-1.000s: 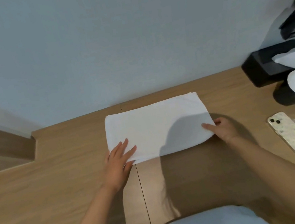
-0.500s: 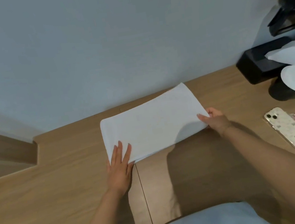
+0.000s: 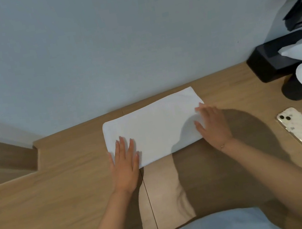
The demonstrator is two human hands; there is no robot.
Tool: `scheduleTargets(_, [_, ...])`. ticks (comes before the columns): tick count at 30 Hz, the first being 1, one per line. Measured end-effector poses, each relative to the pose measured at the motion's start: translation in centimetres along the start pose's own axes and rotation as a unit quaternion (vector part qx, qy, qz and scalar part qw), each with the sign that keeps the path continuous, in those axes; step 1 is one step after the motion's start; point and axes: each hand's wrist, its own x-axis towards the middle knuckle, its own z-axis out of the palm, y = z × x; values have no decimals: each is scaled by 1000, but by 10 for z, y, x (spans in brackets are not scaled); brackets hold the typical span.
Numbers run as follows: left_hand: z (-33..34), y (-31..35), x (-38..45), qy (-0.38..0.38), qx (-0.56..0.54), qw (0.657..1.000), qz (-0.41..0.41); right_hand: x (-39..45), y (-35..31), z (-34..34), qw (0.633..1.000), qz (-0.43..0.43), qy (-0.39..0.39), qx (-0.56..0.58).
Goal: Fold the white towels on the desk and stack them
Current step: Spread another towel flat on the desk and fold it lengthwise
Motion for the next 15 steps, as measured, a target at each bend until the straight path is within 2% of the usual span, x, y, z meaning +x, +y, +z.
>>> scheduleTargets(2, [2, 0, 17, 6, -11, 1000, 1, 3, -9, 12, 993, -50, -99, -31])
scheduleTargets(4, [8, -11, 26, -6, 8, 999, -30, 2, -9, 26, 984, -41, -164, -63])
scheduleTargets(9, [19, -20, 26, 15, 21, 997, -74, -4, 1, 40, 986, -40, -135, -89])
scheduleTargets(15, [10, -4, 2, -22, 60, 986, -156, -6, 0, 33, 988, -56, -140, -29])
